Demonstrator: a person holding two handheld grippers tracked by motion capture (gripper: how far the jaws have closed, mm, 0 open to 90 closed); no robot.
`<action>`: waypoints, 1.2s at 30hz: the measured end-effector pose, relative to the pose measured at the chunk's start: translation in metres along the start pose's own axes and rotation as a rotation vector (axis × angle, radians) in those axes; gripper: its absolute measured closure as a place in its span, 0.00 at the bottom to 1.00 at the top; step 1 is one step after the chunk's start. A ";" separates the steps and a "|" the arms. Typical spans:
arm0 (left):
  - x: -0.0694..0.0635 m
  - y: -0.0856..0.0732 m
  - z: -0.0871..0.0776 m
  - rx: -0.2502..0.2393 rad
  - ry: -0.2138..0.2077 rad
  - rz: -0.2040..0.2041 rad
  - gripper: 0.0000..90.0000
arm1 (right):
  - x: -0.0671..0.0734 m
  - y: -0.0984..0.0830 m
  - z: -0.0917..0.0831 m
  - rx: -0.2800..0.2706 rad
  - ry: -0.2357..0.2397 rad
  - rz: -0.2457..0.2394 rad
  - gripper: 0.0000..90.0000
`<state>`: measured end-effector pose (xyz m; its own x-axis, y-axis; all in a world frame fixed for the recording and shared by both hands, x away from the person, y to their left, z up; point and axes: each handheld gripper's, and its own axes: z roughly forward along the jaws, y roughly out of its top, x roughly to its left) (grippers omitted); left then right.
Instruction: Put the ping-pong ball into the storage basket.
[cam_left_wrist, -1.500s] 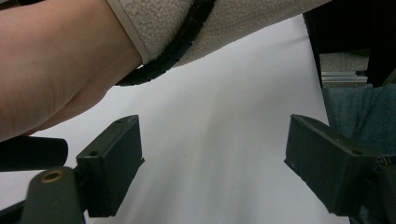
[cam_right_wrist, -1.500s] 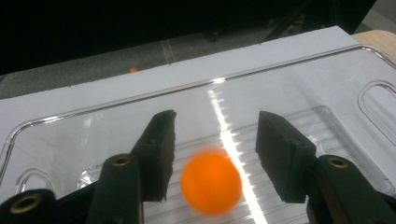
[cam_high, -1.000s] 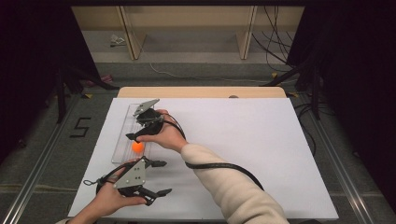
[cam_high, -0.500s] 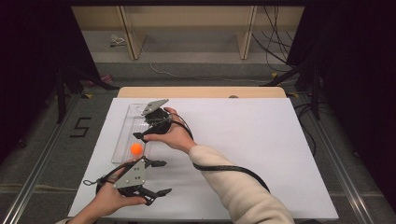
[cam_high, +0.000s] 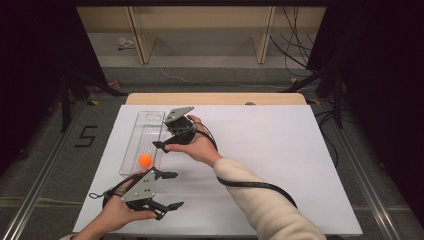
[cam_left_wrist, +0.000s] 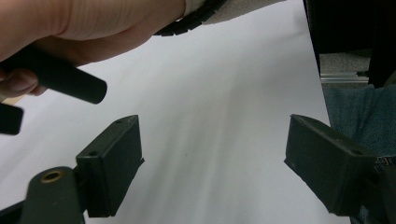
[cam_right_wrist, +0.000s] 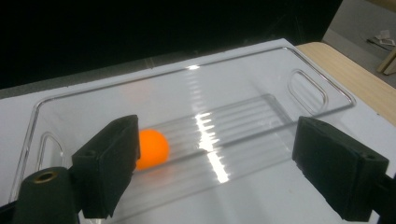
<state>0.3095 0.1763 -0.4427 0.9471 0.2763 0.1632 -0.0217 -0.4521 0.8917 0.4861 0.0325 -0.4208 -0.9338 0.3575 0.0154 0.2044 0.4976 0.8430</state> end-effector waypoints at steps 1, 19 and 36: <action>0.000 0.000 0.000 0.000 0.000 0.000 0.20 | -0.001 -0.001 -0.002 0.001 -0.002 0.001 0.18; 0.000 0.000 0.000 0.002 0.001 -0.002 0.20 | -0.014 -0.022 -0.046 -0.008 -0.064 0.033 0.18; 0.001 0.000 0.000 0.005 0.004 -0.002 0.20 | -0.023 -0.049 -0.087 -0.030 -0.101 0.082 0.18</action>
<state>0.3100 0.1767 -0.4428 0.9459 0.2806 0.1628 -0.0181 -0.4555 0.8901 0.4716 -0.0689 -0.4154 -0.8798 0.4744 0.0317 0.2681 0.4400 0.8571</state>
